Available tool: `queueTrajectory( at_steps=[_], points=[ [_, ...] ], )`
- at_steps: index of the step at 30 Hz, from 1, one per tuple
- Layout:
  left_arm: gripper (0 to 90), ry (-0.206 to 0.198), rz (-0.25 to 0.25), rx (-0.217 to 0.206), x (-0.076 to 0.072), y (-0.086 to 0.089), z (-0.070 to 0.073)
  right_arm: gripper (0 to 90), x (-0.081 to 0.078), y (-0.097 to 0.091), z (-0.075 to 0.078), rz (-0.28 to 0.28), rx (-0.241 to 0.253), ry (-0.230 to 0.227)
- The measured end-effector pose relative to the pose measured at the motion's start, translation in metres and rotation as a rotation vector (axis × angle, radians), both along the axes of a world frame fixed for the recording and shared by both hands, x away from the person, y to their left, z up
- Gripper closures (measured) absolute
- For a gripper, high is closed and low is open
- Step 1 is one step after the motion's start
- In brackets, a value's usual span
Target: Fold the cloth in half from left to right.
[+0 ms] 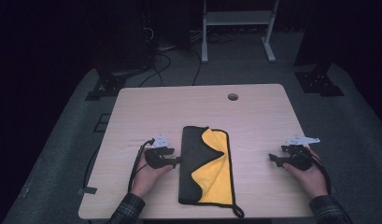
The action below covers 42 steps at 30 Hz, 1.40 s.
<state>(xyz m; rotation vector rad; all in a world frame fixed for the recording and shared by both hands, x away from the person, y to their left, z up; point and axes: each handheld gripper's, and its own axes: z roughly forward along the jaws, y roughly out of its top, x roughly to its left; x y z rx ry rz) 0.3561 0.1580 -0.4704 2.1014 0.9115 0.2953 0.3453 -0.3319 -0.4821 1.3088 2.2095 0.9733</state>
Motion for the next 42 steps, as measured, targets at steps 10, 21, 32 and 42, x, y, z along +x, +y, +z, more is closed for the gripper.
queueTrajectory(
  at_steps=[10, 21, 32, 42],
  points=[
    [20.3, 0.009, 0.06, 0.083, -0.014, 0.027, -0.003, 49.5, 0.01, 0.037, 0.021, 0.091, 0.058, -0.036],
    [13.1, -0.001, 0.064, 0.118, -0.031, 0.043, -0.007, 55.3, 0.024, 0.085, 0.04, 0.206, 0.084, -0.078],
    [0.0, -0.029, 0.063, 0.13, -0.032, 0.042, -0.013, 59.9, 0.039, 0.147, 0.045, 0.32, 0.1, -0.061],
    [0.0, -0.029, 0.061, 0.129, -0.032, 0.042, -0.013, 63.5, 0.056, 0.195, 0.035, 0.381, 0.084, -0.042]
  ],
)
